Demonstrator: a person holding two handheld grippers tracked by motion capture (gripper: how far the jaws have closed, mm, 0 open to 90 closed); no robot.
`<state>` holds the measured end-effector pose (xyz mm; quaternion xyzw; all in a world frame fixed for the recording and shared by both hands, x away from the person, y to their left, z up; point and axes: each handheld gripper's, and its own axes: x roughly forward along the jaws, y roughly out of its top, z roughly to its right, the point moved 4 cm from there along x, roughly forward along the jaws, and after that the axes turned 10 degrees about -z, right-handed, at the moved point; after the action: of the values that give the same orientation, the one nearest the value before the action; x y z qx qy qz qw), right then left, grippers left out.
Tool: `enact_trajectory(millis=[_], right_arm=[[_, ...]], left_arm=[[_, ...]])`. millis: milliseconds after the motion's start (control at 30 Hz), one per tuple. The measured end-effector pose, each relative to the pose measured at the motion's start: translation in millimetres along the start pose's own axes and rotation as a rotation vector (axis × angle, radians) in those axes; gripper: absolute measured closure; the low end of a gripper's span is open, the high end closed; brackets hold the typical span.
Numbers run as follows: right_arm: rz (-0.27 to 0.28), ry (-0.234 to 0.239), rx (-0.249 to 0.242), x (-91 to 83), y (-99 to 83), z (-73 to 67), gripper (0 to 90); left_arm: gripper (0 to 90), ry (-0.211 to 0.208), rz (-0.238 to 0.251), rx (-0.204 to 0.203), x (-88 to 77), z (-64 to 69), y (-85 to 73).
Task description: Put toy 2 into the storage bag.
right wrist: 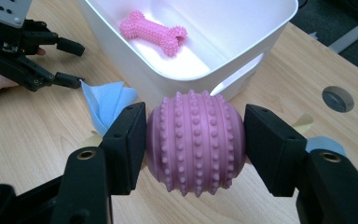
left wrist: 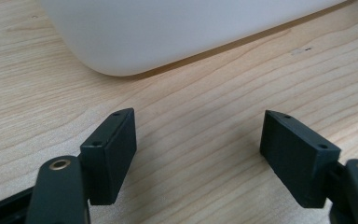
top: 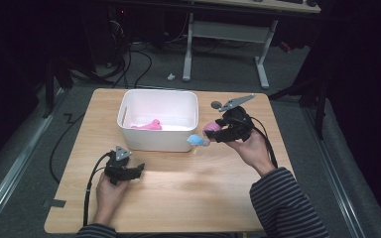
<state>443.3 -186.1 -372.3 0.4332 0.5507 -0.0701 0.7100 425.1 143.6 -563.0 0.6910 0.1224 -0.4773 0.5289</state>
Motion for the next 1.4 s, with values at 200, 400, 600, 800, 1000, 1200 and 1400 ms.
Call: enact_trajectory(millis=[200,400,600,800,1000,1200,1400], right_arm=[[0.016,-0.009,-0.014,-8.7,15.4,1.9,41.4],[0.029,-0.003,-0.018,-12.6,30.1,3.5,41.5],[0.042,0.016,-0.001,-11.6,40.3,6.0,41.6],[0.033,0.009,0.012,-6.9,49.5,8.6,41.6],[0.028,0.01,0.017,-3.3,63.9,8.9,41.6],[0.023,0.007,0.013,4.0,74.2,8.2,41.6],[0.001,0.004,0.012,16.9,85.4,5.7,41.6]], left_arm=[[27.0,-0.001,0.0,0.0,0.0,0.0,0.0],[27.0,-0.001,0.0,0.0,0.0,0.0,0.0],[27.0,-0.001,0.0,0.0,0.0,0.0,0.0],[27.0,-0.001,-0.001,0.0,0.0,0.0,-0.1],[27.0,-0.002,0.0,0.0,-0.1,0.0,-0.1],[27.0,-0.002,0.0,-0.001,-0.1,-0.2,-0.1],[27.0,-0.002,-0.001,0.0,-0.2,-0.4,-0.3]])
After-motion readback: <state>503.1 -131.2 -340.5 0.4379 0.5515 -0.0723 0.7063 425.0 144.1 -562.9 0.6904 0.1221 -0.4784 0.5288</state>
